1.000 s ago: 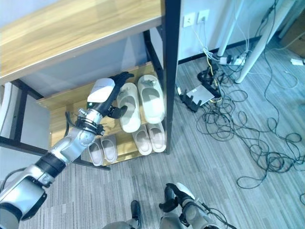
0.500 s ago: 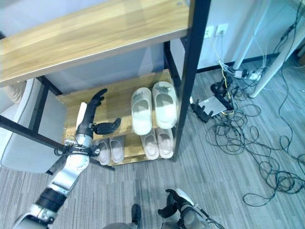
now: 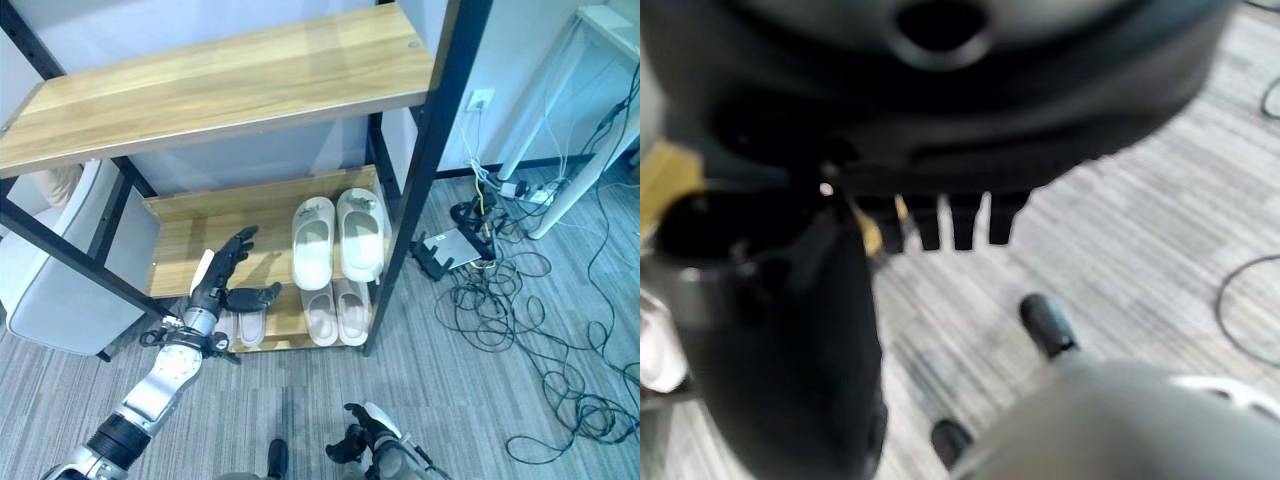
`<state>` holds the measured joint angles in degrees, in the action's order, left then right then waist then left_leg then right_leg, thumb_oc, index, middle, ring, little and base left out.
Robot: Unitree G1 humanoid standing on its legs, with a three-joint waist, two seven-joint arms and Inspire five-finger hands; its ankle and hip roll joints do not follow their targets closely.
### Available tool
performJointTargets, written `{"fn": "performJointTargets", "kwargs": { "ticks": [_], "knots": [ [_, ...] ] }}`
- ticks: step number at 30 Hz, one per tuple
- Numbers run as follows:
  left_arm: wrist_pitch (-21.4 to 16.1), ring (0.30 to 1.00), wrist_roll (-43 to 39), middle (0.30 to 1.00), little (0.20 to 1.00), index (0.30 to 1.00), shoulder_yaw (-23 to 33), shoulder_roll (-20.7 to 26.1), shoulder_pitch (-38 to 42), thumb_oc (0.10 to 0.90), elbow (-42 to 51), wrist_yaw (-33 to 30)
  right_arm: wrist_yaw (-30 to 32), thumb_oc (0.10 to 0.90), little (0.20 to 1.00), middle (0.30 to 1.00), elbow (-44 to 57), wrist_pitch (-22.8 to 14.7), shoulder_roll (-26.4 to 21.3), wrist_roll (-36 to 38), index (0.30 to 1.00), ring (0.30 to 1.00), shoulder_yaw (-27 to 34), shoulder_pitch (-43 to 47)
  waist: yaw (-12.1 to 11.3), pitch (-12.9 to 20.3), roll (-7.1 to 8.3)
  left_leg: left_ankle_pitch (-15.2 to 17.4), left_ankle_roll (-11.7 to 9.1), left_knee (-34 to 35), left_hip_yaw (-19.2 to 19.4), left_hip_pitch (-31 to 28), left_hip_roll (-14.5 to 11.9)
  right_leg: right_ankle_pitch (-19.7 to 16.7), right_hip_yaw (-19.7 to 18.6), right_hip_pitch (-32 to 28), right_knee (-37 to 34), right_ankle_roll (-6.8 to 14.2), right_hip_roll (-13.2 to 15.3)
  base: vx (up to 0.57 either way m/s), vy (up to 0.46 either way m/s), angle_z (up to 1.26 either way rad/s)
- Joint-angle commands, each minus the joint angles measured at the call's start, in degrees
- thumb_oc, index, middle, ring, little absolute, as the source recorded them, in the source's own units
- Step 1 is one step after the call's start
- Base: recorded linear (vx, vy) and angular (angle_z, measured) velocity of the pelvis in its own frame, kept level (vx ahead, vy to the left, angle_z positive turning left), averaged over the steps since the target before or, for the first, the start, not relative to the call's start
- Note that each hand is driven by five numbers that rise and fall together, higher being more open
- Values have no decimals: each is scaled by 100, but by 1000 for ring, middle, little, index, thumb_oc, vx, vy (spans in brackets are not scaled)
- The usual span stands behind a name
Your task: Arrange the slippers neatly on the shoe rack.
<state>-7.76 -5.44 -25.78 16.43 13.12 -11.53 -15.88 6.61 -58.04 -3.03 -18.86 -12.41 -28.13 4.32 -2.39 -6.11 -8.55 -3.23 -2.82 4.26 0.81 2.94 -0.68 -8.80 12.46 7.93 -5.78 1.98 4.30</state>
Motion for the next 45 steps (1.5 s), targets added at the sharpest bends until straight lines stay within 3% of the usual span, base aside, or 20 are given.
{"fn": "performJointTargets", "kwargs": {
  "ticks": [1,20,45],
  "knots": [
    [-433,900,203,900,900,900,-40,-205,604,800,-197,-12,183,800,900,900,29,-135,10,127,900,900,37,73,-70,268,109,-179,-335,74,-266,552,-25,947,248,-172,78,375,234,0,0,0],
    [-359,900,124,900,900,900,-325,-510,809,800,-710,-75,283,800,900,900,-102,-111,46,225,900,900,-1,195,44,132,166,-192,-309,74,-90,734,-81,875,31,125,78,379,182,-1,-3,-4],
    [-293,900,333,900,900,900,-594,-734,1901,800,-1138,-326,369,800,900,900,-106,-148,26,244,900,900,-141,328,293,100,148,-132,-263,74,30,862,-81,800,-156,353,78,385,168,7,1,-3]
  ]
}}
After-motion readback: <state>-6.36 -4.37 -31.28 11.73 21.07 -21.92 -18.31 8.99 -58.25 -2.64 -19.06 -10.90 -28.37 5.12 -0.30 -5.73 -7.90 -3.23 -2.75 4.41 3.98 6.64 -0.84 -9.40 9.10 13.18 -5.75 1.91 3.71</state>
